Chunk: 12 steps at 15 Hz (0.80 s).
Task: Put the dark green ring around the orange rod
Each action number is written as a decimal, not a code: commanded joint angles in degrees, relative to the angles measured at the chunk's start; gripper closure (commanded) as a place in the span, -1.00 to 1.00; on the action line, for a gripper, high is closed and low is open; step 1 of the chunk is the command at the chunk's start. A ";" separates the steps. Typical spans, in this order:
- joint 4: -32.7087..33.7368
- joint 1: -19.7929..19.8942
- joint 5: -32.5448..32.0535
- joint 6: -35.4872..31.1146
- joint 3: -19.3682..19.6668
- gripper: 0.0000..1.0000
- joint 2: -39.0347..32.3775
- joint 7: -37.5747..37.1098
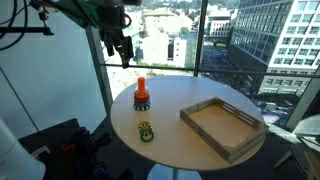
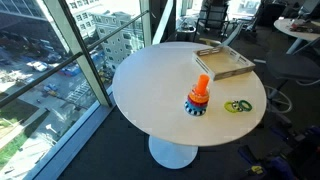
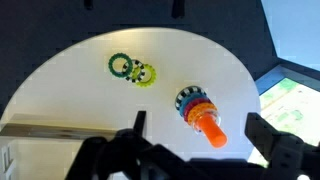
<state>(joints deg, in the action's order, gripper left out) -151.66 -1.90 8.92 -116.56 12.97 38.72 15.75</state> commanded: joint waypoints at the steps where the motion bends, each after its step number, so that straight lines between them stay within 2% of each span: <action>1: 0.13 1.02 0.64 0.23 -0.90 -1.00 -0.17 0.55; 5: 0.66 0.94 0.65 0.43 -0.98 -1.00 -0.82 0.42; 12: 4.77 1.17 -0.12 -1.69 -3.85 -1.00 -8.19 -3.47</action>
<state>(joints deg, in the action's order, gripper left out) -150.25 -1.63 8.92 -117.22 11.20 35.59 14.57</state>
